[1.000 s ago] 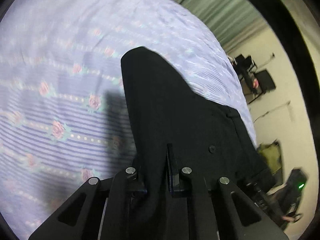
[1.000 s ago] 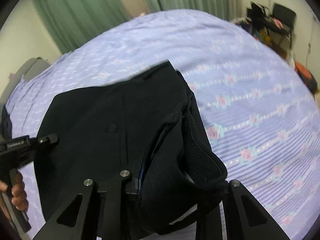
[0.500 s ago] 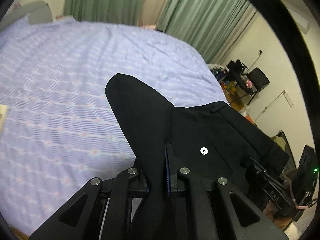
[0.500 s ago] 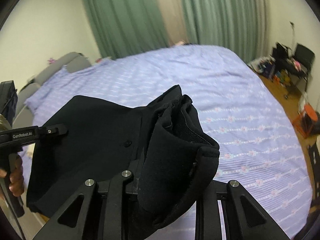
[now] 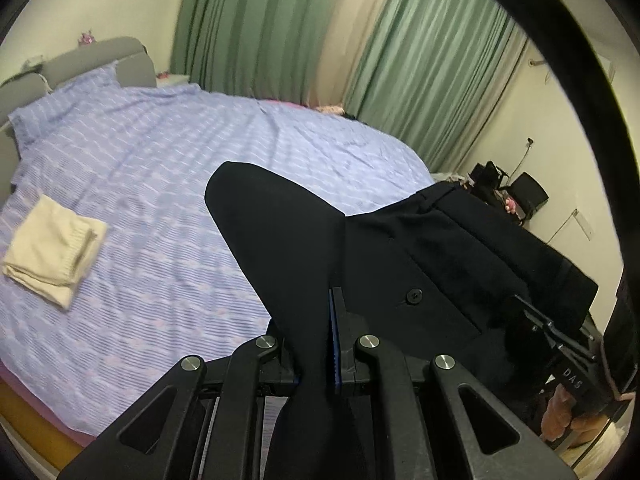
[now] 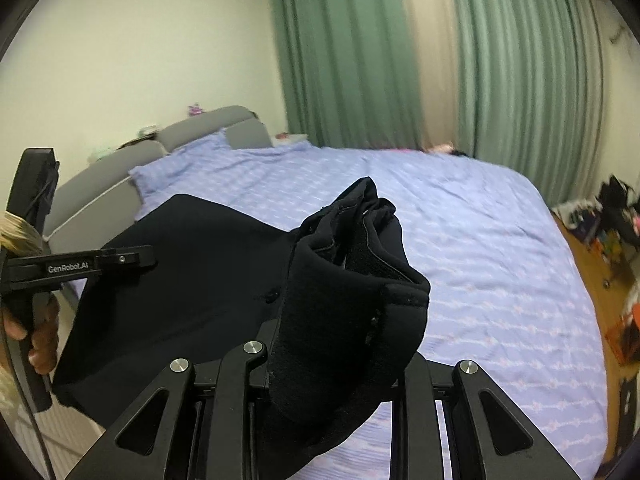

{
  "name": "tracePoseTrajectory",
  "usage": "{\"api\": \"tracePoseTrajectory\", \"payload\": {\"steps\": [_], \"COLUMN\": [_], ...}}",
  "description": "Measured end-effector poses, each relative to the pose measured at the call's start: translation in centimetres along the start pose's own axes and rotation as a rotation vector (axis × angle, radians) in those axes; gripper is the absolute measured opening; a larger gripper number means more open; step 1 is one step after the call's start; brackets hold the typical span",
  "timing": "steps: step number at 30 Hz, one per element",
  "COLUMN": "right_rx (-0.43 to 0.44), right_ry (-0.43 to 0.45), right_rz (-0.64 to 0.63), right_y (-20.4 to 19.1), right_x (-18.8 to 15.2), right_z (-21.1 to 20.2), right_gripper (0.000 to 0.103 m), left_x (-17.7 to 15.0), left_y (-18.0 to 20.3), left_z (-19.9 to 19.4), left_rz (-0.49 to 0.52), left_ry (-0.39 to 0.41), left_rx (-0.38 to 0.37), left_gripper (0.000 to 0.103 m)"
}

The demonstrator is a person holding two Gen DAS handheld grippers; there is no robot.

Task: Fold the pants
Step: 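Lift the trouser bundle with both grippers and carry it toward the pillows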

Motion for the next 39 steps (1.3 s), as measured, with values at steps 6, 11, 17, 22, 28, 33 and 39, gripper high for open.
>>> {"api": "tracePoseTrajectory", "payload": {"steps": [6, 11, 17, 22, 28, 33, 39], "right_rx": [-0.016, -0.031, -0.014, 0.043, 0.122, 0.153, 0.111], "right_ry": [0.018, 0.027, 0.009, 0.023, -0.02, -0.085, -0.139], "right_rz": [0.026, 0.086, 0.054, 0.013, -0.039, -0.049, -0.022], "right_y": [-9.4, -16.9, -23.1, -25.8, -29.2, -33.0, -39.4], "right_x": [1.1, 1.7, 3.4, 4.9, 4.8, 3.9, 3.5], "right_z": [2.1, 3.5, 5.3, 6.8, 8.9, 10.8, 15.3], "right_gripper": [0.025, 0.025, 0.025, 0.025, 0.025, 0.025, 0.025], "left_x": [1.8, 2.8, 3.6, 3.4, 1.3, -0.4, -0.4], "left_y": [-8.5, -15.6, -21.4, -23.4, -27.7, -32.9, -42.2], "left_z": [-3.0, -5.9, -9.1, -10.2, -11.5, -10.9, -10.2], "left_rz": [0.055, 0.106, 0.09, 0.056, -0.037, -0.083, -0.099], "left_ry": [-0.006, -0.034, -0.029, 0.014, 0.011, -0.043, -0.104], "left_rx": [-0.014, -0.013, 0.005, 0.062, 0.111, 0.111, 0.054], "left_gripper": [0.011, 0.011, 0.011, 0.011, 0.011, 0.011, 0.011]}}
Point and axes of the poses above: each gripper's, at about its wrist camera, not at the fingertips, and z roughly the way its jaws point, y to its right, x to its top, the point moved 3 cm from there along z, roughly the way its jaws point, and after that the axes turned 1 degree about -z, right-handed, at the moved point
